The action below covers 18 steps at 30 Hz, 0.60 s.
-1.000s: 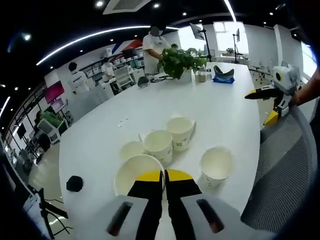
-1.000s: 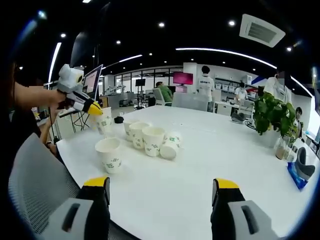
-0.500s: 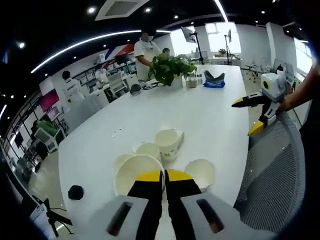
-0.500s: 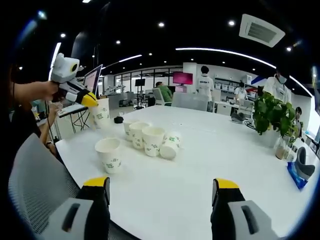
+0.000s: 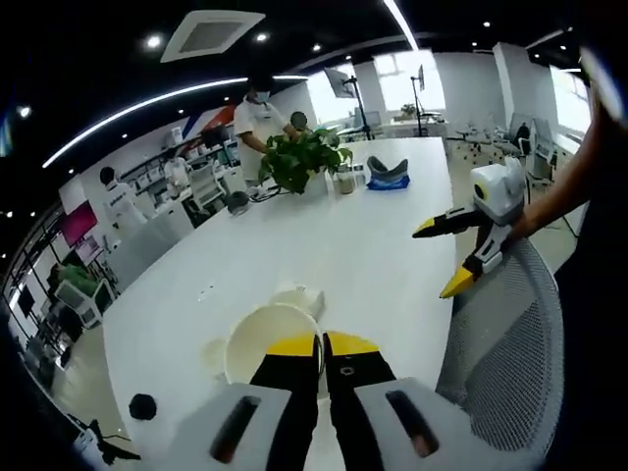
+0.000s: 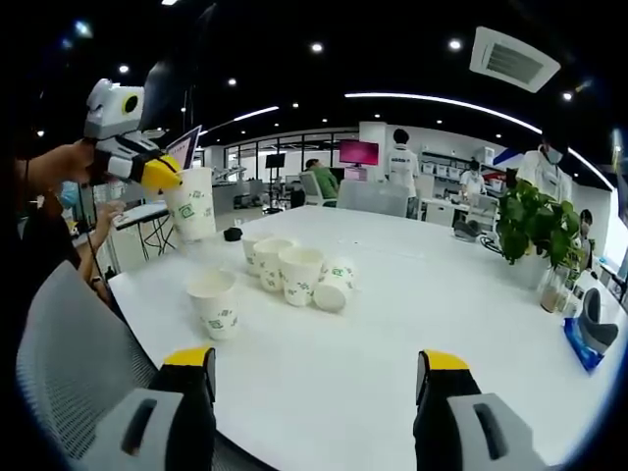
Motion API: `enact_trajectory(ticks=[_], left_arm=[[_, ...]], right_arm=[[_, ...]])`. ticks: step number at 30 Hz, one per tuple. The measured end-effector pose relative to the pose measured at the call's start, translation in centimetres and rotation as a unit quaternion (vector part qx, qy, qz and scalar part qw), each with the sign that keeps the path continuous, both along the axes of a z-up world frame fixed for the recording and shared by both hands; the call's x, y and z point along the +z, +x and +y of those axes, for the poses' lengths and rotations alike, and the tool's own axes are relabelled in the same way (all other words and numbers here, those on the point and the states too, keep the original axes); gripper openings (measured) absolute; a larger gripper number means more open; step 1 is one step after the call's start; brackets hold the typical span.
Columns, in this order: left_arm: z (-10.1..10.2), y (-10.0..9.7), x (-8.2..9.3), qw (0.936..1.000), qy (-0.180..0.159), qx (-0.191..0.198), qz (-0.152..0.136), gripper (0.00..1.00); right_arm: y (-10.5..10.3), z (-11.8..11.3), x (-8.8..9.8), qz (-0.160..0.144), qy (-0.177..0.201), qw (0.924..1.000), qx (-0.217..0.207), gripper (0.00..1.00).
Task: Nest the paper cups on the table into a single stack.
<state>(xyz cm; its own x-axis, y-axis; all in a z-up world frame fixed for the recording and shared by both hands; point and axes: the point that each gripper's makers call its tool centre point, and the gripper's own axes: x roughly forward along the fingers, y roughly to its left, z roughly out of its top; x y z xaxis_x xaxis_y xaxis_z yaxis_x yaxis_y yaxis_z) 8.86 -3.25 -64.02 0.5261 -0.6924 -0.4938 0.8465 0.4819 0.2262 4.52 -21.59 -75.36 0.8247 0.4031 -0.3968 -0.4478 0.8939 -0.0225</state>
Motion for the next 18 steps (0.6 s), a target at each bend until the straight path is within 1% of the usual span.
enact_trajectory(ticks=[3,6,11,18], left_arm=[[-0.7,-0.6,0.1,0.9999,-0.005,-0.009,0.002,0.0],[-1.2,-1.0,-0.2,0.9999,-0.006,-0.014,0.007,0.0],[-1.3,-1.2,-1.0,0.9998,-0.004,-0.017,0.014,0.0],[-1.9,-1.6,-1.1,0.9996,-0.009,-0.021,0.019,0.0]], right_arm=[[0.0,-0.1,-0.1,0.0,0.0,1.0,0.0,0.85],[0.0,-0.2,-0.1,-0.001,0.0,1.0,-0.001,0.85],[0.0,0.0,0.0,-0.001,-0.001,1.0,-0.001,0.85],[0.0,0.0,-0.1,0.001,-0.003,1.0,0.001,0.85]])
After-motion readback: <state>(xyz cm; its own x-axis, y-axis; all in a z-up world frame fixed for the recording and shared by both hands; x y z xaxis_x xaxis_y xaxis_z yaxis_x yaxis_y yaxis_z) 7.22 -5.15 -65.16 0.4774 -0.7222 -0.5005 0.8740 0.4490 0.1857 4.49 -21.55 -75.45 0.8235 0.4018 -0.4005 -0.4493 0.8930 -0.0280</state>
